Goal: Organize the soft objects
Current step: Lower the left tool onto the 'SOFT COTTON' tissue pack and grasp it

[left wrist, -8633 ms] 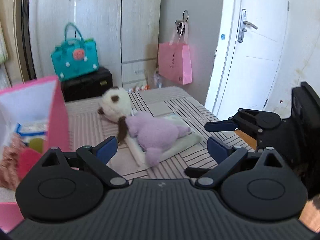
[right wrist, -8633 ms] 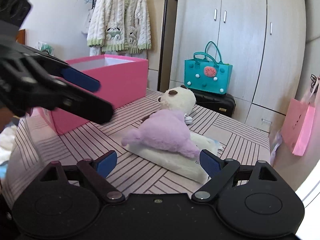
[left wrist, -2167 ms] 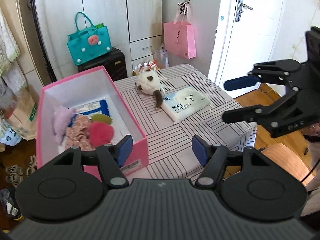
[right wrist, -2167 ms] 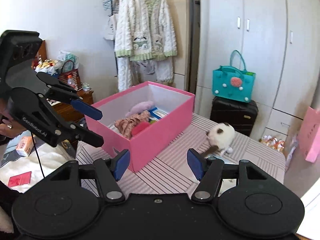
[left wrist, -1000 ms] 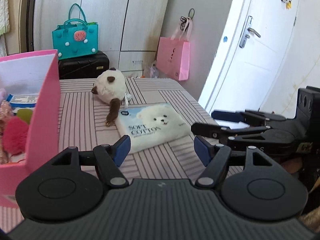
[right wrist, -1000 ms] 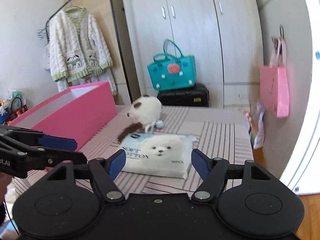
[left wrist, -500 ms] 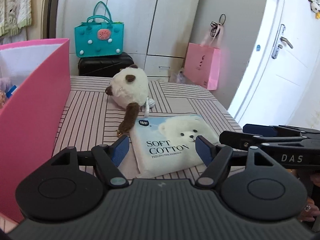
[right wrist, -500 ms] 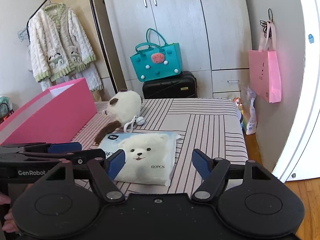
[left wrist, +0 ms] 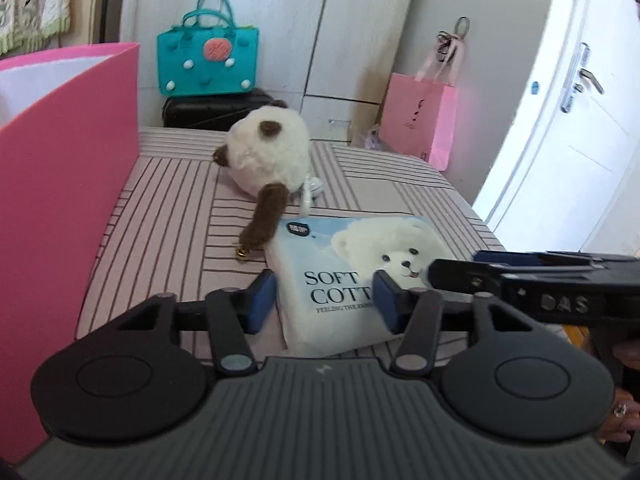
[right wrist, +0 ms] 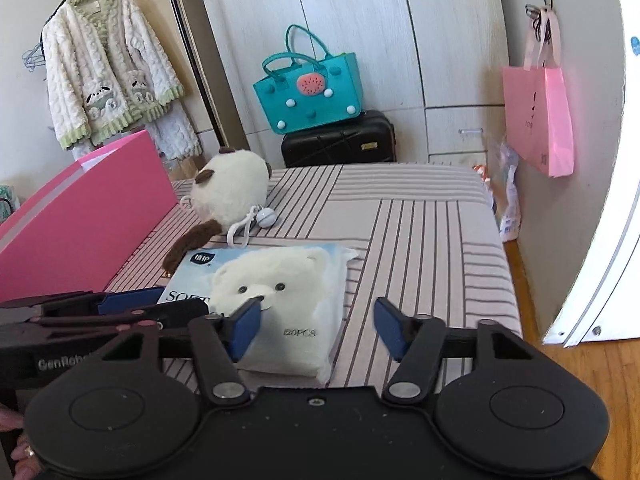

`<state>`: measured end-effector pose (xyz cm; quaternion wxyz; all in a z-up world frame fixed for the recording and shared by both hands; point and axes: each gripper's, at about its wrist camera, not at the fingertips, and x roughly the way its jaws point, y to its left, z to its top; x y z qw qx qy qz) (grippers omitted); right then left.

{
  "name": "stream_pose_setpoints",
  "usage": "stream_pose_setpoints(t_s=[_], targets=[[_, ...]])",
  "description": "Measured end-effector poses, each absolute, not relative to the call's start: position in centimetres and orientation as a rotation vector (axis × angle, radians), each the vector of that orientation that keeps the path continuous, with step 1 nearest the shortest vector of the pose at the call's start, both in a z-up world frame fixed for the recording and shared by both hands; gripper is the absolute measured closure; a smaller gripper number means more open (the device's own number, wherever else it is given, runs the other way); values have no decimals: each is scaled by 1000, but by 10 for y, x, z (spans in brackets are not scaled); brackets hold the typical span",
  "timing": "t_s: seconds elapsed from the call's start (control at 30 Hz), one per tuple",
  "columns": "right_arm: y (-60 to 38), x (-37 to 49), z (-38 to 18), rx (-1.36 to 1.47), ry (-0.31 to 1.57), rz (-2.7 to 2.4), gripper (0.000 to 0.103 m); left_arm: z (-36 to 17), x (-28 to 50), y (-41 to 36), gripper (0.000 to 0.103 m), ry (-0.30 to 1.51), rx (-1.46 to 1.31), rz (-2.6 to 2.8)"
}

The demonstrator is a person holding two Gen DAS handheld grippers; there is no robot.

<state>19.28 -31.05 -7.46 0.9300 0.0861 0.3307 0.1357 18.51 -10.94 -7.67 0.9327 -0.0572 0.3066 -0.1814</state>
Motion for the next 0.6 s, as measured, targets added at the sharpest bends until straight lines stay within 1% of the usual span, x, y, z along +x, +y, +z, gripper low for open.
stream_pose_setpoints(t_s=[0.03, 0.07, 0.1, 0.13, 0.17, 0.2, 0.27, 0.4, 0.43, 0.5, 0.53, 0.6], targets=[[-311, 193, -76, 189, 684, 290, 50, -77, 181, -112, 71, 614, -103, -376], [-312, 192, -76, 202, 687, 298, 54, -76, 179, -114, 72, 606, -85, -379], [-312, 190, -76, 197, 684, 293, 58, -76, 177, -116, 77, 604, -74, -386], [-310, 188, -75, 179, 682, 289, 61, -75, 175, -116, 79, 601, -72, -387], [-310, 185, -73, 174, 683, 287, 67, -73, 173, -116, 79, 601, -67, -389], [-311, 182, -71, 176, 687, 293, 70, -72, 172, -115, 79, 603, -63, -391], [-312, 176, -69, 174, 699, 309, 72, -69, 172, -111, 79, 621, -69, -389], [-315, 175, -69, 153, 714, 280, 71, -68, 174, -109, 79, 658, -59, -398], [-317, 177, -69, 157, 718, 278, 71, -68, 174, -111, 77, 654, -35, -399], [-319, 182, -69, 168, 729, 279, 71, -70, 175, -113, 75, 655, -19, -391], [-320, 183, -70, 176, 733, 283, 71, -70, 176, -112, 72, 658, -22, -389], [-321, 185, -71, 188, 740, 290, 70, -70, 179, -110, 69, 669, -36, -384]])
